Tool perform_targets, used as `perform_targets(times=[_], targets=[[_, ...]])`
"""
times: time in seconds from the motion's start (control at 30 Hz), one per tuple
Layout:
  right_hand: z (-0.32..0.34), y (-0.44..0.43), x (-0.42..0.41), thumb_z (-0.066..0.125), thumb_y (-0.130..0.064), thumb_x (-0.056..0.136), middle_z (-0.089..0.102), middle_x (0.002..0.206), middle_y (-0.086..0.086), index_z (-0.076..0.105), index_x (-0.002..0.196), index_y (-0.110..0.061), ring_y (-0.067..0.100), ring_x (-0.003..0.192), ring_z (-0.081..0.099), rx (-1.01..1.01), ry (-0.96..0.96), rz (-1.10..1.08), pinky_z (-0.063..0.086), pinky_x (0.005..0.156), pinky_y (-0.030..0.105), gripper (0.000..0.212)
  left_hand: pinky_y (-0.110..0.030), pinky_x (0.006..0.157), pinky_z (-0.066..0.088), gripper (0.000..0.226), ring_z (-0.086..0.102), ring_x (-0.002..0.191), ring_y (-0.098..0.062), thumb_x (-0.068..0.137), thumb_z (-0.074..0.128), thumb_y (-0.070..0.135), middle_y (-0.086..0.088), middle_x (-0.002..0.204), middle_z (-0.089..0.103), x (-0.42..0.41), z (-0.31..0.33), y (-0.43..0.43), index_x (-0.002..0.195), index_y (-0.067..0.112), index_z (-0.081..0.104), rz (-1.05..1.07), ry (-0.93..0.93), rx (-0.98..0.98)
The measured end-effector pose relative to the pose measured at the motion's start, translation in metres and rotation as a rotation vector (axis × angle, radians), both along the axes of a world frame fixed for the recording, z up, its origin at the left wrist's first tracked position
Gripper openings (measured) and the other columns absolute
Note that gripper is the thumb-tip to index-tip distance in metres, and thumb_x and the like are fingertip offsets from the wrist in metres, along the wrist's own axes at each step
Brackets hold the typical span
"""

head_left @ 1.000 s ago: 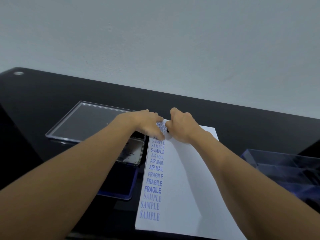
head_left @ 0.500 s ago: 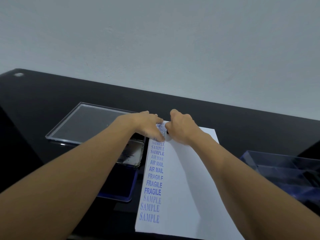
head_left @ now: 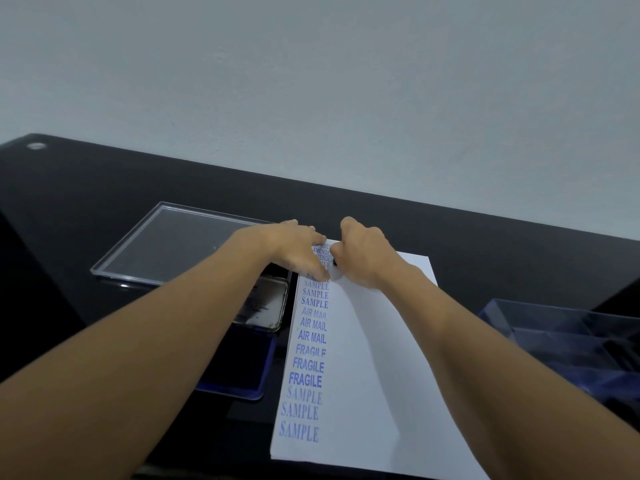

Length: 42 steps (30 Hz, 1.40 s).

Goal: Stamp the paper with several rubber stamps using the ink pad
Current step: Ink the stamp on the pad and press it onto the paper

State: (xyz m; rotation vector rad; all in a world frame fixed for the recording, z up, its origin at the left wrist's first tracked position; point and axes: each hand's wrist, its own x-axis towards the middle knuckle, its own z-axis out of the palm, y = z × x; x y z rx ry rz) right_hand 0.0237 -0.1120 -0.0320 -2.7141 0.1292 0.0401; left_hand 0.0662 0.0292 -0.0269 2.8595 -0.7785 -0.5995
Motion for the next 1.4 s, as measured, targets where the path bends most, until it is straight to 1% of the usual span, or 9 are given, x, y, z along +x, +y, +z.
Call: perform_targets(times=[0.1, 0.3, 0.53, 0.67, 0.83, 1.17, 1.27, 1.33, 1.4], targets=[[0.001, 0.001, -0.003, 0.048, -0.022, 0.099, 0.048, 0.078, 0.004, 0.035, 0.083, -0.018, 0.015, 0.059, 0.041, -0.011, -0.001, 0.009, 0.031, 0.051, 0.028, 0.021, -0.046, 0.122, 0.01, 0.088, -0.005, 0.155, -0.026, 0.089, 0.062, 0.052, -0.001, 0.168, 0.01, 0.001, -0.001, 0.0, 0.16, 0.025, 0.017, 0.006, 0.007, -0.006], [0.001, 0.0, 0.003, 0.046, -0.021, 0.098, 0.049, 0.08, 0.006, 0.034, 0.077, -0.019, 0.017, 0.059, 0.041, -0.002, -0.002, -0.02, 0.032, 0.051, 0.03, 0.025, -0.045, 0.122, 0.008, 0.087, -0.007, 0.154, -0.025, 0.09, 0.061, 0.051, 0.0, 0.168, 0.008, 0.0, -0.002, 0.001, 0.16, 0.026, 0.016, 0.012, 0.005, -0.019], [0.002, 0.003, -0.008, 0.049, -0.022, 0.1, 0.045, 0.075, 0.002, 0.037, 0.092, -0.015, 0.014, 0.059, 0.041, -0.014, -0.011, 0.017, 0.03, 0.049, 0.026, 0.016, -0.046, 0.122, 0.009, 0.089, -0.007, 0.154, -0.024, 0.089, 0.062, 0.052, 0.001, 0.168, 0.008, 0.001, -0.003, 0.001, 0.16, 0.026, 0.016, 0.017, 0.018, -0.018], [0.0, 0.001, -0.001, 0.046, -0.021, 0.097, 0.049, 0.079, 0.005, 0.034, 0.08, -0.019, 0.017, 0.06, 0.042, -0.006, -0.022, -0.014, 0.032, 0.051, 0.03, 0.022, -0.046, 0.122, 0.009, 0.088, -0.007, 0.154, -0.025, 0.09, 0.062, 0.052, 0.0, 0.168, 0.008, 0.0, -0.002, 0.001, 0.16, 0.026, 0.016, 0.019, 0.015, -0.021], [0.0, 0.0, -0.001, 0.047, -0.023, 0.098, 0.048, 0.078, 0.005, 0.038, 0.087, -0.016, 0.016, 0.061, 0.042, 0.0, -0.017, 0.004, 0.032, 0.051, 0.029, 0.016, -0.042, 0.122, 0.004, 0.085, -0.007, 0.154, -0.022, 0.093, 0.06, 0.048, 0.0, 0.168, 0.009, -0.005, 0.002, 0.0, 0.161, 0.023, 0.015, 0.007, 0.014, -0.02], [0.007, -0.008, 0.003, 0.049, -0.025, 0.097, 0.052, 0.081, 0.005, 0.038, 0.081, -0.017, 0.018, 0.063, 0.045, -0.034, 0.046, 0.064, 0.035, 0.053, 0.031, 0.021, -0.045, 0.122, 0.009, 0.087, -0.007, 0.154, -0.025, 0.09, 0.062, 0.05, 0.0, 0.168, 0.007, -0.001, -0.003, 0.0, 0.16, 0.025, 0.016, 0.033, 0.02, -0.036], [0.018, -0.024, 0.007, 0.049, -0.025, 0.095, 0.056, 0.082, 0.003, 0.045, 0.083, -0.013, 0.018, 0.064, 0.047, 0.088, -0.054, -0.017, 0.035, 0.054, 0.032, 0.017, -0.045, 0.122, 0.007, 0.088, -0.007, 0.154, -0.024, 0.091, 0.062, 0.051, 0.002, 0.168, 0.007, 0.002, -0.004, 0.001, 0.16, 0.024, 0.016, 0.042, 0.036, -0.043], [0.025, -0.039, 0.007, 0.047, -0.023, 0.092, 0.046, 0.067, -0.001, 0.037, 0.071, -0.016, 0.018, 0.057, 0.038, 0.239, -0.166, -0.109, 0.029, 0.051, 0.031, 0.024, -0.046, 0.122, 0.005, 0.088, -0.008, 0.154, -0.023, 0.091, 0.063, 0.051, 0.004, 0.168, 0.006, 0.003, -0.004, 0.001, 0.161, 0.025, 0.015, 0.047, 0.047, -0.058], [0.03, -0.051, 0.005, 0.046, -0.022, 0.091, 0.041, 0.063, -0.001, 0.036, 0.07, -0.017, 0.018, 0.056, 0.034, 0.324, -0.194, -0.149, 0.028, 0.053, 0.029, 0.024, -0.046, 0.122, 0.007, 0.087, -0.007, 0.154, -0.023, 0.091, 0.063, 0.05, 0.005, 0.168, 0.008, 0.003, -0.005, 0.002, 0.16, 0.024, 0.017, 0.056, 0.05, -0.085]])
